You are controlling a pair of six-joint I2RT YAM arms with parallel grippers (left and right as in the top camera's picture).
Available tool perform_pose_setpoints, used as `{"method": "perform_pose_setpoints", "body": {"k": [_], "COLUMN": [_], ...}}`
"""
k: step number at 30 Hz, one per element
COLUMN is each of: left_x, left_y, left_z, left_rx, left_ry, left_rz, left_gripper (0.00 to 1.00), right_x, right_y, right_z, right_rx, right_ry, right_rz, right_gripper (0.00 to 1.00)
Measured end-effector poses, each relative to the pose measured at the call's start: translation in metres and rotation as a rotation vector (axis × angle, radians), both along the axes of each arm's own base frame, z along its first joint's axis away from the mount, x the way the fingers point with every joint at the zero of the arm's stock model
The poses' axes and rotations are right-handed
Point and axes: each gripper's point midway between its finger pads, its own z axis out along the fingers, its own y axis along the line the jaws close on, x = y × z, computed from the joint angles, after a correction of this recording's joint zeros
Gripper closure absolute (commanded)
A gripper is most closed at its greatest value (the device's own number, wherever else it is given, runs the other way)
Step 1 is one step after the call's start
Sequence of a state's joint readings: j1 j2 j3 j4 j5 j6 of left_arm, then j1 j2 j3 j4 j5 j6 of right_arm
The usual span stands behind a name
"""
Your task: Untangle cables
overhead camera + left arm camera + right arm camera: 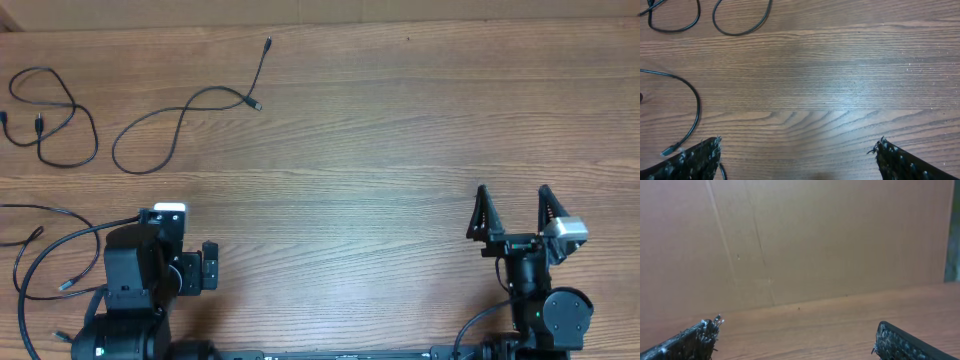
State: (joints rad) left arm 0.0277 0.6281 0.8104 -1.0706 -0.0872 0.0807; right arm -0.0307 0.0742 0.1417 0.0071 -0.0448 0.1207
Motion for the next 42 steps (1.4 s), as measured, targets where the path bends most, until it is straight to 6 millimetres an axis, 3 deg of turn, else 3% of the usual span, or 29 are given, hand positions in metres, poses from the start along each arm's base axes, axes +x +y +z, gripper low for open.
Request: {"method": "perform_pose_setpoints", "body": {"k": [10, 23, 42], "left_x": [0.000, 0.000, 0.000], "left_y": [0.000, 0.000, 0.000], "left_z": [0.000, 0.000, 0.000], "left_rx": [0.000, 0.000, 0.000], "left_ry": [0.000, 0.000, 0.000], "left_rz": [0.000, 0.000, 0.000], "left_gripper": [0.00, 0.00, 0.01], "right_x": [-0.002, 0.006, 0.005], "right_y": [0.002, 0.002, 0.003], "right_z": [-0.012, -0.070, -0.070], "right_rx": [-0.012, -0.013, -0.013], "right_ry": [0.006, 0.157, 0.158], "right_rz": [-0.005, -0.001, 0.006], "right_gripper": [0.00, 0.00, 0.00]}}
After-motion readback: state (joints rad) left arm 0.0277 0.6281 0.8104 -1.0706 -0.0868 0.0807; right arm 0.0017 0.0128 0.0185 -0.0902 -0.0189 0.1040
